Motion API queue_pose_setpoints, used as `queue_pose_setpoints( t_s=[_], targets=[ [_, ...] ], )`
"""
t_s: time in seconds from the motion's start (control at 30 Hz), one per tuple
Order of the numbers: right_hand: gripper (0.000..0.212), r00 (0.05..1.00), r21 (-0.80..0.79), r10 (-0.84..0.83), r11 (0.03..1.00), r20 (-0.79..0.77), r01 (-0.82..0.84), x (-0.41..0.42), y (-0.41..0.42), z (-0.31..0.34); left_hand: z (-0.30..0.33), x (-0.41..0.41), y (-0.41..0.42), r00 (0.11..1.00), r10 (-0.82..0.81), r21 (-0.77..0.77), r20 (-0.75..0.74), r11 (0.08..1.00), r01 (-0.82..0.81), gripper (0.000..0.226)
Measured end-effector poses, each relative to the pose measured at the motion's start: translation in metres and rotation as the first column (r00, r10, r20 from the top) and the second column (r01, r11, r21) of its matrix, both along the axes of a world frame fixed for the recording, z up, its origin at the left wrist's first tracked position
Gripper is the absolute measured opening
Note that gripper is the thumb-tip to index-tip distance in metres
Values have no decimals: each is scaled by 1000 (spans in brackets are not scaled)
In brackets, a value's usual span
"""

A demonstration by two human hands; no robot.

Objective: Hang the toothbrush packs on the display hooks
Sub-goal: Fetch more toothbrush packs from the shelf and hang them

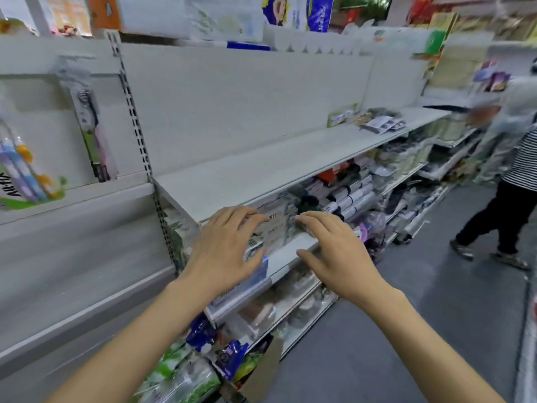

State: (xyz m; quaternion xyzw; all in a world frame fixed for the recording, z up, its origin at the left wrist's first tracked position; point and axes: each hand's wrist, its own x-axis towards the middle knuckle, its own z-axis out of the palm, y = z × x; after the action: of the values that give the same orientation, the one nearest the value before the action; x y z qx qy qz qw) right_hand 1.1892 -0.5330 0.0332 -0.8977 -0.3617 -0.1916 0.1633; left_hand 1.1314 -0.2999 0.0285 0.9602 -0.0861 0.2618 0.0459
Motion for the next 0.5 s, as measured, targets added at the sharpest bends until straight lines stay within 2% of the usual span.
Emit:
queue_pose_setpoints(
  t_s=[0.3, 0.5],
  targets=[
    [56, 998, 41, -63, 997, -28, 64, 113, -46, -8, -3, 129, -44, 996, -82, -20, 20, 996, 82, 51],
    [55, 997, 43, -80, 996, -18, 80, 218, -57, -11, -3, 236, -63, 999, -49, -62, 22, 997, 51, 50]
  ],
)
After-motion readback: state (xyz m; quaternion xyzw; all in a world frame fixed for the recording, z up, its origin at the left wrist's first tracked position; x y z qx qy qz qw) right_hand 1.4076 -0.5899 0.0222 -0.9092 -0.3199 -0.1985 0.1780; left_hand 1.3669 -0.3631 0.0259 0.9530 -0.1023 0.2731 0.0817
